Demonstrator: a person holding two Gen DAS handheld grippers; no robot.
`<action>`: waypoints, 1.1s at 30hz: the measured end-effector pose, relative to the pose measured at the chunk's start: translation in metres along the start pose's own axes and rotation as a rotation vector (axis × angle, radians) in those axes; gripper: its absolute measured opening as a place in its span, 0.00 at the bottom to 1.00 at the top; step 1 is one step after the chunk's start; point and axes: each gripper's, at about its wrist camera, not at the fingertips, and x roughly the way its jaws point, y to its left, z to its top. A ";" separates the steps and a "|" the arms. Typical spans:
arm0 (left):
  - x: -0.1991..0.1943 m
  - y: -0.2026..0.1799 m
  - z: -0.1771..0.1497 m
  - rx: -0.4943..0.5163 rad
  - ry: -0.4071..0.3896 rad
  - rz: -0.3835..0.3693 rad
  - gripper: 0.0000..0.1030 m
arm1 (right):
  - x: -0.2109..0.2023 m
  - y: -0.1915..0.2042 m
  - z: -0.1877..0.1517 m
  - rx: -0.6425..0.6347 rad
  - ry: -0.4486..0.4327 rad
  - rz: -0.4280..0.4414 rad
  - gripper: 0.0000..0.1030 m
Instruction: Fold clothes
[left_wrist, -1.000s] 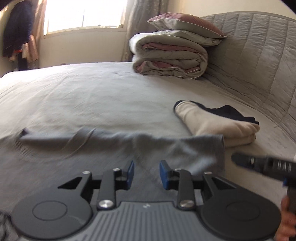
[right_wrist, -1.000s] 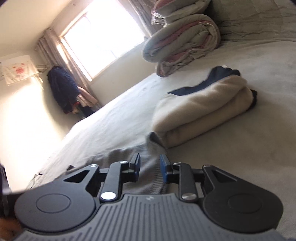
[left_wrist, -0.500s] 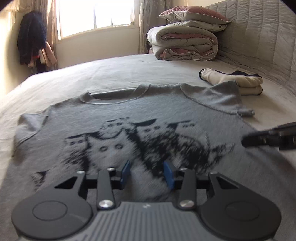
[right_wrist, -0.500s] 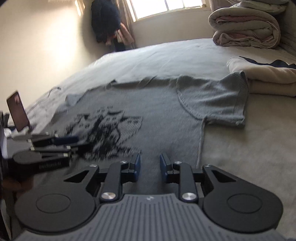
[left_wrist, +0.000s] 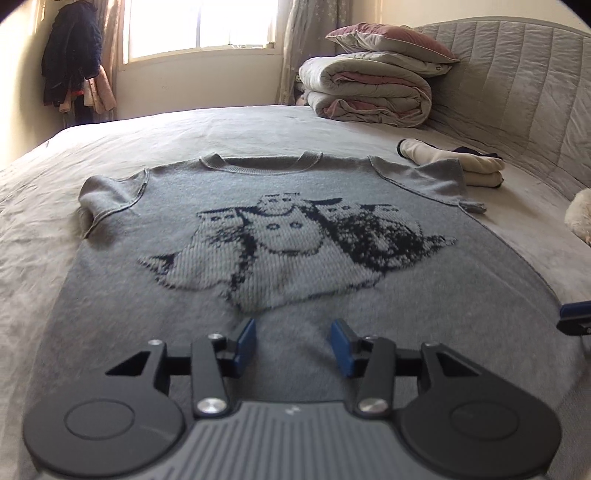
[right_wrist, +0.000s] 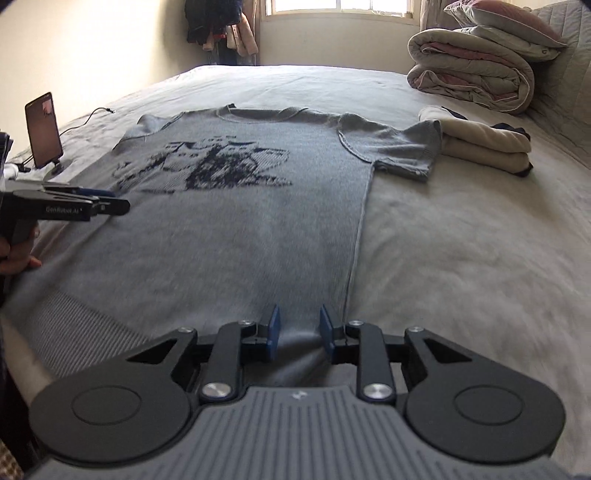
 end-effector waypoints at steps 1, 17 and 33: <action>-0.004 0.003 -0.003 0.008 0.005 -0.011 0.45 | -0.004 0.002 -0.003 -0.003 0.005 -0.001 0.28; -0.031 0.058 0.004 0.050 0.102 -0.040 0.64 | -0.008 0.033 0.030 -0.069 0.067 -0.026 0.35; 0.030 0.176 0.057 -0.314 0.064 0.114 0.62 | 0.121 0.097 0.174 -0.050 0.012 0.185 0.35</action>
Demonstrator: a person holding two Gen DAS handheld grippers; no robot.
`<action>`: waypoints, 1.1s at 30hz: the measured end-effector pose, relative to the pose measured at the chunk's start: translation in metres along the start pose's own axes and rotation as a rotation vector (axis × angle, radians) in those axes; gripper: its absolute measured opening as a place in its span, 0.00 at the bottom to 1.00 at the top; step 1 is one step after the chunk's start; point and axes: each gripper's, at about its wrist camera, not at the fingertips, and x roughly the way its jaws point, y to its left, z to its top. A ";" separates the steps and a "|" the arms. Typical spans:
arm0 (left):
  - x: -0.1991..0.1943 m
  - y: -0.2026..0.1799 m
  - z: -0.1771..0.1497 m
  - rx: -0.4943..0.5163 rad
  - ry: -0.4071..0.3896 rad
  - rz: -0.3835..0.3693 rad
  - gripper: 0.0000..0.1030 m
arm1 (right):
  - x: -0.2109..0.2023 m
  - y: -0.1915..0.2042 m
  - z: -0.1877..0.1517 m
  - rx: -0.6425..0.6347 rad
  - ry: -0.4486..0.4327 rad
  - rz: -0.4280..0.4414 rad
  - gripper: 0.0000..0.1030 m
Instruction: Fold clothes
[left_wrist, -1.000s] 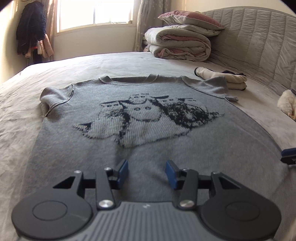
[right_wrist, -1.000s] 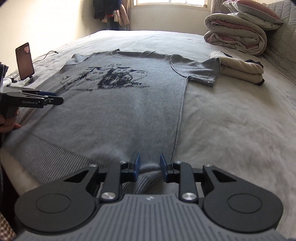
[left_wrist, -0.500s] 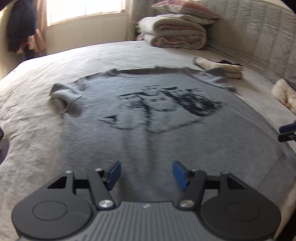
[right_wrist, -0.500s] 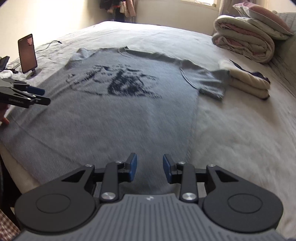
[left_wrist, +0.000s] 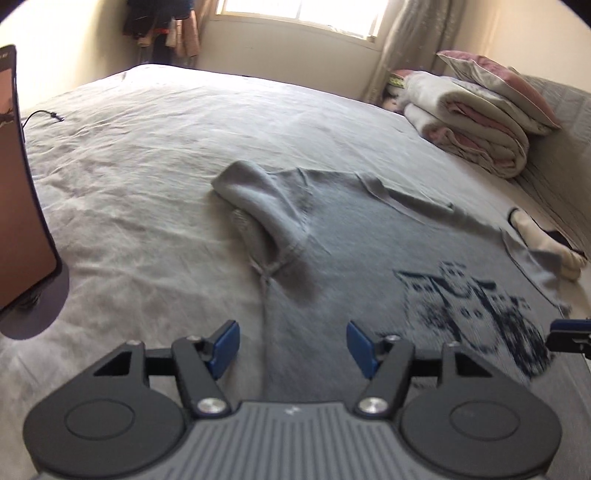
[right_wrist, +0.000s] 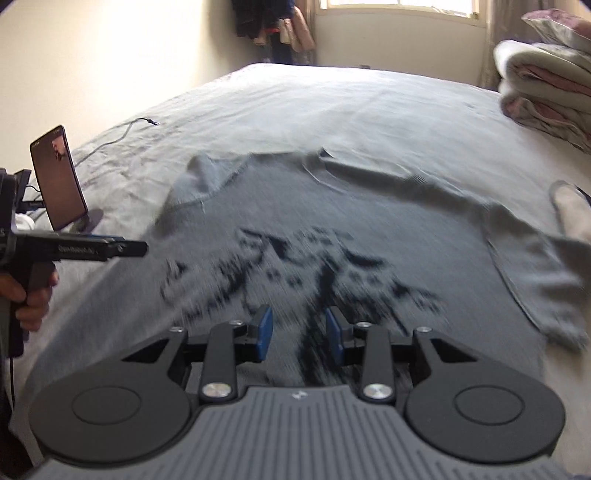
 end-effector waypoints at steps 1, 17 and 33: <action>0.004 0.003 0.005 -0.007 -0.002 0.009 0.62 | 0.012 0.004 0.009 -0.004 -0.010 0.017 0.35; 0.065 0.035 0.053 -0.160 -0.039 0.111 0.22 | 0.158 0.020 0.055 0.137 -0.101 0.296 0.36; 0.043 0.018 0.057 -0.226 -0.041 0.305 0.02 | 0.148 0.001 0.047 0.191 -0.122 0.376 0.39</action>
